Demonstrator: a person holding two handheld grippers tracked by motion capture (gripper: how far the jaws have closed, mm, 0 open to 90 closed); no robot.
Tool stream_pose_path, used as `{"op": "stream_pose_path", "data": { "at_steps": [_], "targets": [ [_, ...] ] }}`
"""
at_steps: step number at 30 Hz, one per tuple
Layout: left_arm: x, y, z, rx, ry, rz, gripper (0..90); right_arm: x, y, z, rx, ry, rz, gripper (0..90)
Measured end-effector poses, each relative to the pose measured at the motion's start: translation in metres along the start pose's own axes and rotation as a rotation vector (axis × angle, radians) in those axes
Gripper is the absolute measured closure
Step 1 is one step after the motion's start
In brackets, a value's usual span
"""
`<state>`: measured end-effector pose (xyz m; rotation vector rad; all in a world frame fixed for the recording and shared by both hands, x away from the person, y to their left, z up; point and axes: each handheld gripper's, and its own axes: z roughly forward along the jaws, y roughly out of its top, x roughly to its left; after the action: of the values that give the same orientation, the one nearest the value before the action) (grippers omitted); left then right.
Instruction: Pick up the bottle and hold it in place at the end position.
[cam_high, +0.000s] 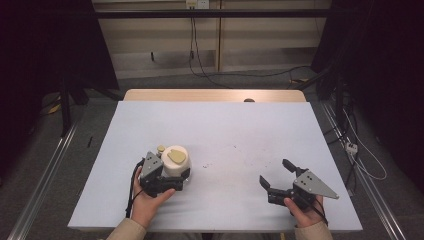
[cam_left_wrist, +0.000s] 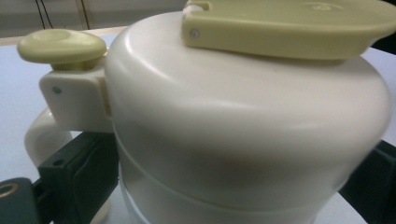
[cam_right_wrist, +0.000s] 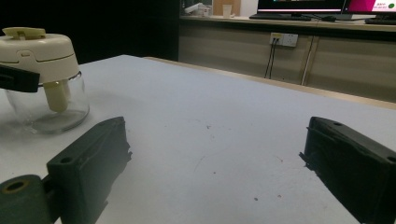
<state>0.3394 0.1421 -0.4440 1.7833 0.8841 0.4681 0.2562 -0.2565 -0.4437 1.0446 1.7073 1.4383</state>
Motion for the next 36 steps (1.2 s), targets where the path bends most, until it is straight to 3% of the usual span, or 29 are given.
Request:
{"op": "stream_pose_path", "data": {
  "at_steps": [6, 10, 17, 36],
  "targets": [
    [-0.0032, 0.0018, 0.0031, -0.005, 0.026, -0.02, 2.9, 0.0, -0.0001, 0.0, 0.0, 0.0, 0.002, 6.1],
    [-0.0041, 0.0033, 0.0043, -0.018, 0.04, -0.055, 3.6, -0.0001, -0.0006, 0.0012, 0.004, -0.001, -0.002, 6.1],
    [-0.0058, 0.0023, 0.0071, -0.01, 0.055, -0.025, 3.9, 0.0, -0.0001, 0.0007, 0.003, -0.002, -0.002, 6.1],
    [-0.0066, 0.0025, 0.007, -0.023, 0.06, -0.032, 5.6, -0.0004, -0.0004, 0.0004, 0.004, -0.002, 0.002, 6.3]
  ]
}}
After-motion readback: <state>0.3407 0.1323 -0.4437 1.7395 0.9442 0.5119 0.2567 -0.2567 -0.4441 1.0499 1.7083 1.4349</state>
